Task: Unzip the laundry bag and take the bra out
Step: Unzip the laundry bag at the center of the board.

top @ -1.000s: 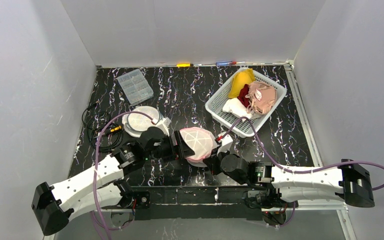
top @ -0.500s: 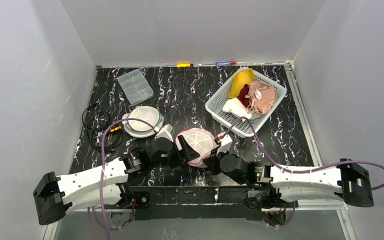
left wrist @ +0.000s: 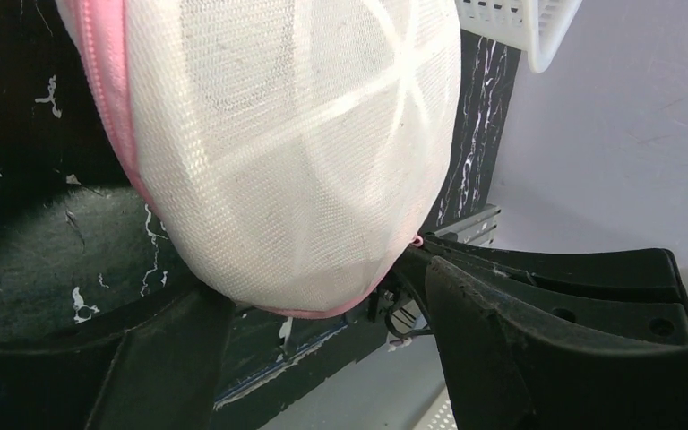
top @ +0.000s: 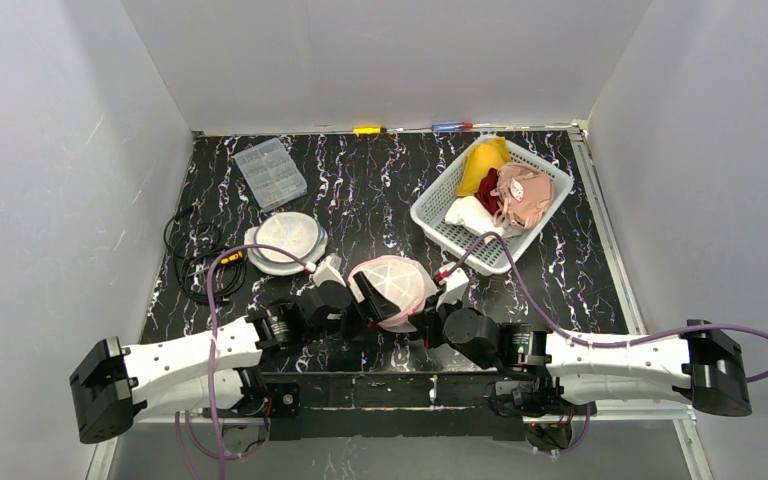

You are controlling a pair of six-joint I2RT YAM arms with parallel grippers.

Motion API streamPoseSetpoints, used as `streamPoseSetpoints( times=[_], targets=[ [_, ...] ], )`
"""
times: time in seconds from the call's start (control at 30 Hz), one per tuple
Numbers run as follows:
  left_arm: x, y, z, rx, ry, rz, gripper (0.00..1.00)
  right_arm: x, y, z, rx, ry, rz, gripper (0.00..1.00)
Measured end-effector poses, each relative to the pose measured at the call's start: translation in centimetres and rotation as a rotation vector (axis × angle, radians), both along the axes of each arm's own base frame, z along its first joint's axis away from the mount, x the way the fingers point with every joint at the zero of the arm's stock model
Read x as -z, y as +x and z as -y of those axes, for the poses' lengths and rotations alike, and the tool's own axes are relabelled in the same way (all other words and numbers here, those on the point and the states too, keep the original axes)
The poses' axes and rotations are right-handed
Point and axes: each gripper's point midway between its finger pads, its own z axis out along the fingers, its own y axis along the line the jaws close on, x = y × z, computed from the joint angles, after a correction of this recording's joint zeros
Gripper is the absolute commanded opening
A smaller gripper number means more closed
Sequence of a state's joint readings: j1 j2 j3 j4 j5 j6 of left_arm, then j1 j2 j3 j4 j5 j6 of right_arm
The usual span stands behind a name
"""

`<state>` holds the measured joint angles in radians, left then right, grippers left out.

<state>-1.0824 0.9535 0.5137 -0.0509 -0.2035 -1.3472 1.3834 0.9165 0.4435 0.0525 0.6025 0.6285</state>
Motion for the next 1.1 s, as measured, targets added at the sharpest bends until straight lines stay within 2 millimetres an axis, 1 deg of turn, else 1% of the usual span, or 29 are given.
streamPoseSetpoints(
  times=[0.1,0.2,0.27,0.4,0.47,0.6,0.77,0.8,0.87,0.9,1.0,1.1],
  targets=[
    [0.0,-0.3,0.0,-0.013,-0.014,-0.023,0.73,0.0,0.0,0.0,0.001,0.001,-0.001,0.01],
    [-0.5,-0.7,0.2,-0.03,-0.049,-0.045,0.7,0.0,0.0,0.0,0.0,0.003,-0.002,0.01],
    [-0.6,-1.0,0.3,-0.04,-0.065,-0.058,0.67,0.0,-0.1,-0.1,-0.003,0.003,-0.005,0.01],
    [0.2,-1.3,0.2,-0.063,-0.057,-0.086,0.58,0.4,-0.4,-0.4,-0.02,-0.001,-0.017,0.01],
    [0.6,-1.1,0.1,-0.08,-0.049,-0.093,0.52,0.5,-0.5,-0.5,-0.029,-0.003,-0.025,0.01],
    [1.5,-0.8,-0.3,-0.105,-0.013,-0.101,0.36,0.5,-0.8,-0.8,-0.043,0.005,-0.033,0.01],
    [2.0,-0.5,-1.0,-0.12,0.038,-0.084,0.21,0.4,-1.0,-0.8,-0.051,0.008,-0.034,0.01],
    [1.9,-0.4,-1.0,-0.119,0.048,-0.077,0.17,0.3,-1.0,-0.7,-0.051,0.009,-0.033,0.01],
    [1.6,-0.2,-1.0,-0.118,0.066,-0.065,0.03,0.2,-1.0,-0.7,-0.052,0.012,-0.032,0.01],
    [1.4,0.0,-0.9,-0.117,0.073,-0.057,0.0,0.2,-1.0,-0.6,-0.052,0.011,-0.033,0.01],
    [0.8,0.5,-0.9,-0.113,0.097,-0.029,0.0,0.1,-1.0,-0.5,-0.05,0.01,-0.032,0.01],
    [0.4,0.9,-1.2,-0.105,0.125,-0.002,0.0,0.1,-0.7,0.1,-0.029,-0.006,-0.024,0.01]
  ],
)
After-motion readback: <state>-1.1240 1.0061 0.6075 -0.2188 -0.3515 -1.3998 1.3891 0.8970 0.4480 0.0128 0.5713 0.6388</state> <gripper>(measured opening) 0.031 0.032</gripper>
